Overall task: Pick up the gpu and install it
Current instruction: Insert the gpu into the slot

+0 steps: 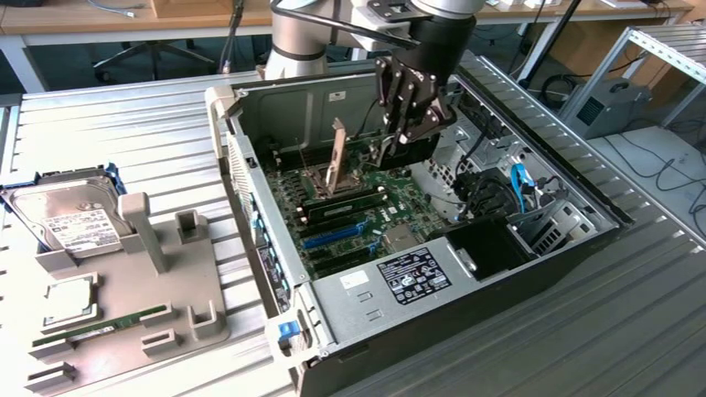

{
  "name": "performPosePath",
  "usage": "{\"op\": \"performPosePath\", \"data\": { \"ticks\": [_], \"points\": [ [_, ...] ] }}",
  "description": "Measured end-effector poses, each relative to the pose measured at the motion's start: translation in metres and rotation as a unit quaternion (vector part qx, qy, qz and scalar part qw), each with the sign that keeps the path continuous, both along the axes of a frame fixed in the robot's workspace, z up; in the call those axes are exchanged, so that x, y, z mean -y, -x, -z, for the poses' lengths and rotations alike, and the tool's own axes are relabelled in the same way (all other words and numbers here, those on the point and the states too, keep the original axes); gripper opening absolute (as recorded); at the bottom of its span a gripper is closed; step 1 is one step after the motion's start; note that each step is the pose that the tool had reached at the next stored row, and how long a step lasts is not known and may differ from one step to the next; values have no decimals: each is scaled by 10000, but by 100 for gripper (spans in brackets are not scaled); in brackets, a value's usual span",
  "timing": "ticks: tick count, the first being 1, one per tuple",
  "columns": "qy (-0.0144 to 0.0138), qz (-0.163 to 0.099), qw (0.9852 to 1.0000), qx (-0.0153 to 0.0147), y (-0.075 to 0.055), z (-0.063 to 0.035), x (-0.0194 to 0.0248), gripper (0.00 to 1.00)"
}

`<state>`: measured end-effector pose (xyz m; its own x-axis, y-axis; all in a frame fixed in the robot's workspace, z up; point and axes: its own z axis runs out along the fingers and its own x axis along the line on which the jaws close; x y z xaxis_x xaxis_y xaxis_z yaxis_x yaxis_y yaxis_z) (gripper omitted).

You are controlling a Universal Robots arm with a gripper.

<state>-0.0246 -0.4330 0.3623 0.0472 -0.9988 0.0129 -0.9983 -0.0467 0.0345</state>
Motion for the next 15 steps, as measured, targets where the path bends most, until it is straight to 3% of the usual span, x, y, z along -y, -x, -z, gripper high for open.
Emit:
{"op": "performPosePath", "data": {
  "ticks": [15],
  "points": [
    [14,0,10000,0,9,35,0,26]
  ]
}}
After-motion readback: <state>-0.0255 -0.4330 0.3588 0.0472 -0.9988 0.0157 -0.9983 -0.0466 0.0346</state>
